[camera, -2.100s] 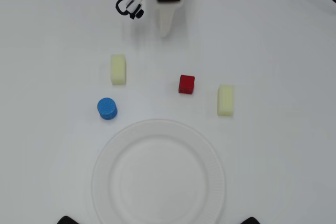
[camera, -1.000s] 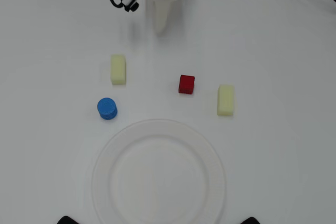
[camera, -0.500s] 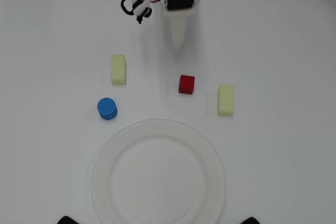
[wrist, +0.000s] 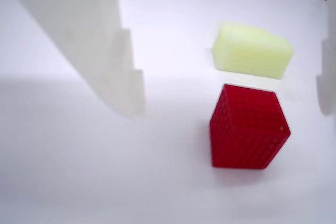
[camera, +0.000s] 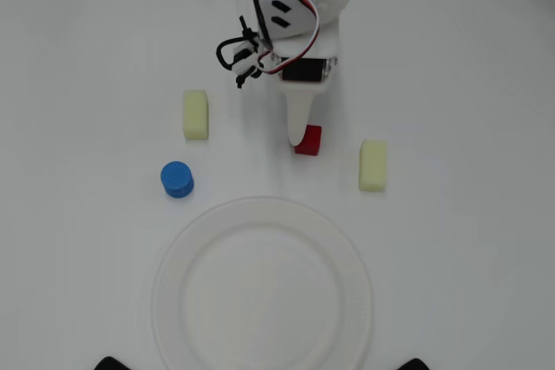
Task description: Grasp a red block and put it in the dish.
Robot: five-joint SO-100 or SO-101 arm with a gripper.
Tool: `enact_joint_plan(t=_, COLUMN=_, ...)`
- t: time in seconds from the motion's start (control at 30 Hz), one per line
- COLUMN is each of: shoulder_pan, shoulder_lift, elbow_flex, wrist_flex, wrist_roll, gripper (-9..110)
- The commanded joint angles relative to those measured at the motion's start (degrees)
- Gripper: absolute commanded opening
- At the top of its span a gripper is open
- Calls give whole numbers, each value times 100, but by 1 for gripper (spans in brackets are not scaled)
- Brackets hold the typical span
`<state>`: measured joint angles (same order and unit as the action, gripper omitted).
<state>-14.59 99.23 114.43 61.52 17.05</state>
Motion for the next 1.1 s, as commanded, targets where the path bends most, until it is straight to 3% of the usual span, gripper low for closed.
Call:
enact_joint_plan(t=0.0, shoulder_pan=-70, shoulder_lift=-114, elbow_flex=-352, wrist_flex=-149, wrist_roll=79, gripper=28)
enact_joint_plan(t=0.67, shoulder_pan=-756, shoulder_lift=-387, elbow_flex=-167, wrist_flex=-475, wrist_roll=519, gripper=23)
enact_joint_plan(t=1.07, shoulder_pan=-659, shoulder_lift=-378, elbow_flex=-114, wrist_flex=-615, wrist_roll=123, gripper=23)
